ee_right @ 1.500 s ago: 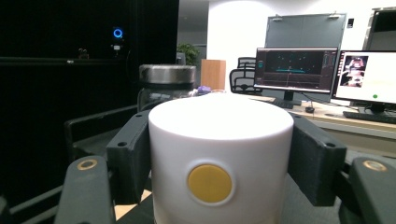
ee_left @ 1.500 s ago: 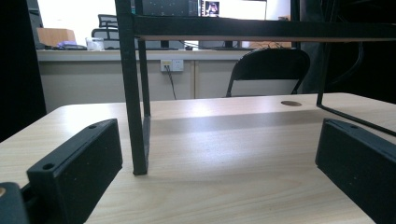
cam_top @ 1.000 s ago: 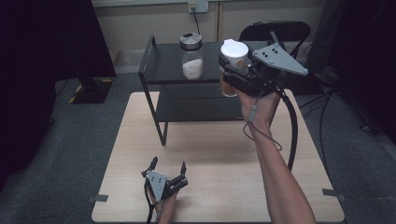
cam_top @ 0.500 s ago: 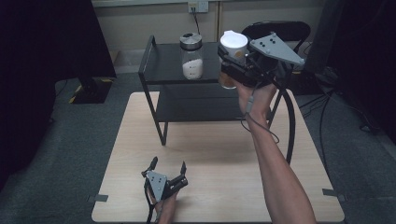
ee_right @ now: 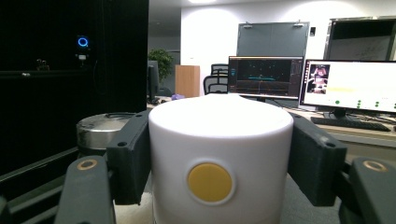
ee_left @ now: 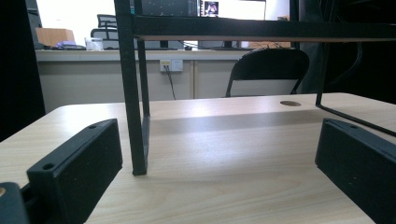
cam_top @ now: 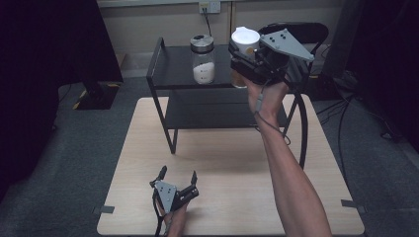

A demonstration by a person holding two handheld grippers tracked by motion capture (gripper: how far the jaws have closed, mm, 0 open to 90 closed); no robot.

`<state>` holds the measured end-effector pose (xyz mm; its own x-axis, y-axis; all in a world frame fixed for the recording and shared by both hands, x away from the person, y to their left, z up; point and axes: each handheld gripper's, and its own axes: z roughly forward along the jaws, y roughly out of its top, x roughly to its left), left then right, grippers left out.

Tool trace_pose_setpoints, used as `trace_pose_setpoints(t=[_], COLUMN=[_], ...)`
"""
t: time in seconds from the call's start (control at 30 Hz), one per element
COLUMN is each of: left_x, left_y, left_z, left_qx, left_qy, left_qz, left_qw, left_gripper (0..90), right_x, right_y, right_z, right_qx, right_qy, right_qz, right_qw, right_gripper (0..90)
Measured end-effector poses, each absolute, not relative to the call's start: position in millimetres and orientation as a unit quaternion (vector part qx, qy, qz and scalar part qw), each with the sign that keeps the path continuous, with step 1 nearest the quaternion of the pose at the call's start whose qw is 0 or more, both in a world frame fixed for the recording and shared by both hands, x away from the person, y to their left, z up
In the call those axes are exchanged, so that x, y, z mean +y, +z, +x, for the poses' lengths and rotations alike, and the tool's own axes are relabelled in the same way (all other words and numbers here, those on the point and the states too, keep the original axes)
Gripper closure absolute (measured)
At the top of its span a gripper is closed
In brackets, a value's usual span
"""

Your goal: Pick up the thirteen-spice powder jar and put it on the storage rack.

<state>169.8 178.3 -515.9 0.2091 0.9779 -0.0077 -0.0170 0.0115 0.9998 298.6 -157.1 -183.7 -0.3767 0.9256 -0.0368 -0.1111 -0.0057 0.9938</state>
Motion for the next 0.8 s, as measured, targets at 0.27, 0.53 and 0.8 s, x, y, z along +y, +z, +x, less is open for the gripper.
trace_pose_setpoints(t=[0.27,0.53,0.8], left_x=[178,178,179], left_y=[-516,-516,-516], left_z=[170,170,170], left_qx=[0.442,0.442,0.442], left_qy=[0.447,0.447,0.446], left_qz=[0.543,0.543,0.543], left_qw=[0.557,0.557,0.557], left_gripper=[0.1,0.2,0.2], right_x=[-148,-144,-144], right_y=[-185,-185,-190], right_z=[308,316,315], right_qx=[0.561,0.560,0.556], right_qy=[0.604,0.597,0.603], right_qz=[0.363,0.365,0.358], right_qw=[0.435,0.443,0.446], right_gripper=[30.9,30.9,30.6])
